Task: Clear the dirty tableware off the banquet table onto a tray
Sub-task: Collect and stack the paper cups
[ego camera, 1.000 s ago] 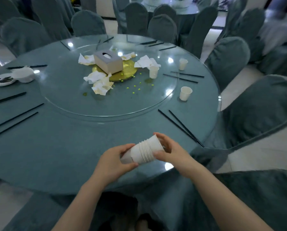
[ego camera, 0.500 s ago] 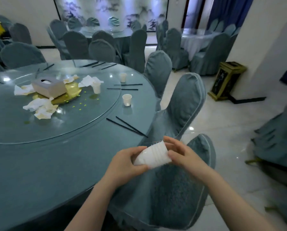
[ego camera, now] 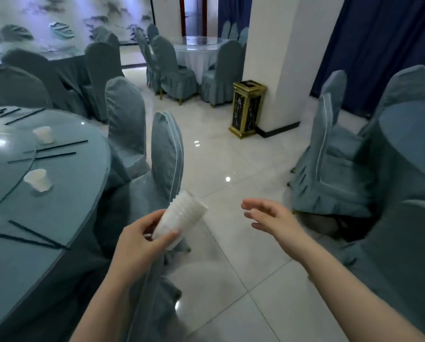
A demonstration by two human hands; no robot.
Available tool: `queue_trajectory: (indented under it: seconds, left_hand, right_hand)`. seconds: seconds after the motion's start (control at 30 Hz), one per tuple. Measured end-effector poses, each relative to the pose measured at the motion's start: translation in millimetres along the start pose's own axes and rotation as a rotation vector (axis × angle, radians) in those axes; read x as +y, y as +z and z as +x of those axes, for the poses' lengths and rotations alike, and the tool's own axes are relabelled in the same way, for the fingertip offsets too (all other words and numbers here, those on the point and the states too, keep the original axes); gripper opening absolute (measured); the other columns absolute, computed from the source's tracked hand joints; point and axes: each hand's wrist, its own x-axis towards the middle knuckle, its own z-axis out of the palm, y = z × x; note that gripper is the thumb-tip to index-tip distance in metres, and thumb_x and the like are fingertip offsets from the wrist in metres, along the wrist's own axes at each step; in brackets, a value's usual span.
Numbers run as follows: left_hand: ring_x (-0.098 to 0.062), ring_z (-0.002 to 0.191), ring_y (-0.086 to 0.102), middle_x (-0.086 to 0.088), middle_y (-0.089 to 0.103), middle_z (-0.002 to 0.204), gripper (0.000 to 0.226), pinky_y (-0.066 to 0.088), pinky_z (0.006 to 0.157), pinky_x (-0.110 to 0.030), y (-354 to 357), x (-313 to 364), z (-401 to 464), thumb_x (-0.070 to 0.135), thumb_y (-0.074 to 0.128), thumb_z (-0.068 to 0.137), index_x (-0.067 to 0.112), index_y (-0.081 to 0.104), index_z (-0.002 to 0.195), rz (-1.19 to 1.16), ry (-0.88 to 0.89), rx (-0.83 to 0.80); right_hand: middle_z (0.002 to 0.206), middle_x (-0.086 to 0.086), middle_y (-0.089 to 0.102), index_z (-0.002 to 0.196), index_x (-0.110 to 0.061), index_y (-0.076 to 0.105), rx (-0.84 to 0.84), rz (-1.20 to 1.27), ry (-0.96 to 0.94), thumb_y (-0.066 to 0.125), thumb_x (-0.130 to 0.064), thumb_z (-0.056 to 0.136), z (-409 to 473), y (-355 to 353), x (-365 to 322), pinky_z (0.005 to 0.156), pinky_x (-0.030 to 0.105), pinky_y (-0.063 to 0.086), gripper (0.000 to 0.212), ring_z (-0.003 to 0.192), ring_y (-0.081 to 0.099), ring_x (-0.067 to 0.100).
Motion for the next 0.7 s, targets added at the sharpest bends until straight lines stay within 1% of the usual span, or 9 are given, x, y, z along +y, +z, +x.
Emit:
queue_trajectory:
  seconds: [0.1,0.2,0.27,0.4,0.53,0.63,0.7]
  left_hand:
    - [0.003,0.086,0.065,0.025,0.07,0.096,0.043,0.053,0.067,-0.013,32.9,5.3,27.6,0.019,0.08,0.073,0.05,0.063,0.098,-0.005,-0.026,0.017]
    - [0.005,0.088,0.064,0.028,0.068,0.097,0.043,0.049,0.065,-0.008,52.4,5.4,55.9,0.022,0.08,0.072,0.049,0.063,0.101,0.003,-0.056,0.044]
    - [0.003,0.089,0.065,0.026,0.069,0.098,0.044,0.049,0.066,-0.008,58.3,-1.5,78.6,0.022,0.081,0.071,0.045,0.064,0.104,0.003,-0.083,0.067]
    - [0.0,0.09,0.066,0.02,0.071,0.099,0.041,0.051,0.071,-0.017,61.3,-22.7,129.8,0.023,0.081,0.071,0.04,0.067,0.106,-0.044,-0.146,0.181]
    - [0.001,0.087,0.067,0.021,0.072,0.095,0.035,0.049,0.067,-0.013,56.2,-39.0,192.0,0.022,0.078,0.075,0.039,0.067,0.102,-0.138,-0.201,0.294]
    - [0.002,0.086,0.067,0.019,0.072,0.095,0.035,0.049,0.064,-0.011,44.1,-45.6,230.3,0.023,0.077,0.076,0.032,0.067,0.108,-0.186,-0.239,0.378]
    - [0.002,0.088,0.067,0.016,0.072,0.098,0.036,0.049,0.069,-0.012,32.8,-49.4,244.9,0.023,0.076,0.077,0.031,0.066,0.111,-0.199,-0.258,0.415]
  right_hand:
    - [0.111,-0.007,0.071,0.108,-0.026,0.066,-0.011,0.003,0.034,0.057,-0.011,0.094,28.6,-32.5,4.8,0.091,0.032,0.053,0.022,0.108,0.064,0.014]
    - [0.11,-0.005,0.071,0.109,-0.025,0.065,-0.046,0.012,0.054,0.056,-0.011,0.094,63.6,-47.6,11.5,0.091,0.033,0.052,0.023,0.106,0.065,0.013]
    - [0.111,-0.005,0.071,0.109,-0.025,0.065,-0.07,0.015,0.061,0.056,-0.01,0.094,94.7,-49.9,13.0,0.09,0.032,0.052,0.023,0.105,0.065,0.013]
    - [0.111,-0.003,0.071,0.108,-0.024,0.065,-0.153,0.013,0.079,0.055,-0.009,0.094,166.6,-39.9,7.8,0.09,0.034,0.051,0.023,0.105,0.066,0.015]
    - [0.108,-0.004,0.072,0.107,-0.025,0.065,-0.227,-0.017,0.057,0.055,-0.009,0.094,240.6,-20.6,-12.6,0.092,0.035,0.05,0.023,0.105,0.066,0.016]
    - [0.108,-0.004,0.072,0.109,-0.024,0.065,-0.293,-0.048,0.032,0.056,-0.009,0.094,289.7,-6.0,-28.9,0.091,0.034,0.051,0.023,0.104,0.066,0.016]
    - [0.107,-0.005,0.072,0.11,-0.023,0.065,-0.321,-0.054,0.025,0.056,-0.01,0.093,316.2,5.3,-36.8,0.09,0.034,0.052,0.023,0.103,0.067,0.015]
